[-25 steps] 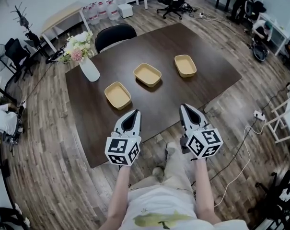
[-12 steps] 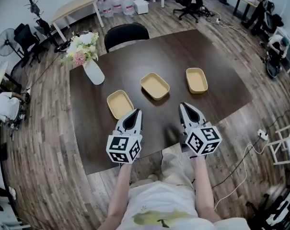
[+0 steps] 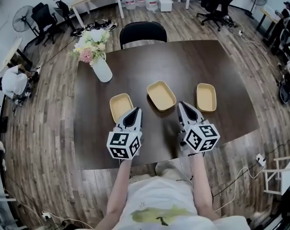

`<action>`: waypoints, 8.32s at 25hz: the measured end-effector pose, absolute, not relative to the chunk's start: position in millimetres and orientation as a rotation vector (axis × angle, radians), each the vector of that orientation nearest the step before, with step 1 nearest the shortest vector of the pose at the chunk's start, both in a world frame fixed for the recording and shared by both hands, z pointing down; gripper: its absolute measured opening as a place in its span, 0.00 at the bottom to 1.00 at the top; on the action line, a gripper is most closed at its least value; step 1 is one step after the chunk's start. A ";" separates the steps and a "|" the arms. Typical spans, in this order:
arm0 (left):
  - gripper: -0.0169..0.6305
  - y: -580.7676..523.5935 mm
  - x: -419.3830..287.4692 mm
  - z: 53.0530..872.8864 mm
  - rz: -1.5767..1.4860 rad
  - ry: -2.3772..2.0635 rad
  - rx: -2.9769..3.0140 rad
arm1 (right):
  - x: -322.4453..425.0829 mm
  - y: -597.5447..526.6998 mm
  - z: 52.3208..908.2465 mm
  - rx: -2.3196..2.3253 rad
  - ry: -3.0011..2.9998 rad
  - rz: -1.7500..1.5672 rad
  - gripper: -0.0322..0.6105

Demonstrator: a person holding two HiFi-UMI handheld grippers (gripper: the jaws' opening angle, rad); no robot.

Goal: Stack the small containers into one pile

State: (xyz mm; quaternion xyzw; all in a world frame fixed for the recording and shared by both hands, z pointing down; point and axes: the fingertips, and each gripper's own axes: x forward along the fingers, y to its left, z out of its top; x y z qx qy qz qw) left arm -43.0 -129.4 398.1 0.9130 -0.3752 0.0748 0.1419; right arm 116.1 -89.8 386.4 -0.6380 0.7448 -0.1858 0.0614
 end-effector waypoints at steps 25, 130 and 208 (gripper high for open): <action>0.06 -171.7 -144.0 465.1 0.305 -1.466 2.239 | -22.9 -209.9 478.8 -1.554 2.702 -0.957 0.09; 0.06 -196.9 -21.9 479.8 0.286 -1.299 2.237 | 137.6 -240.2 551.8 -1.995 2.758 -1.176 0.10; 0.06 -133.8 213.4 504.8 0.490 -0.676 2.467 | 376.8 -114.8 572.7 -2.576 1.949 -1.220 0.30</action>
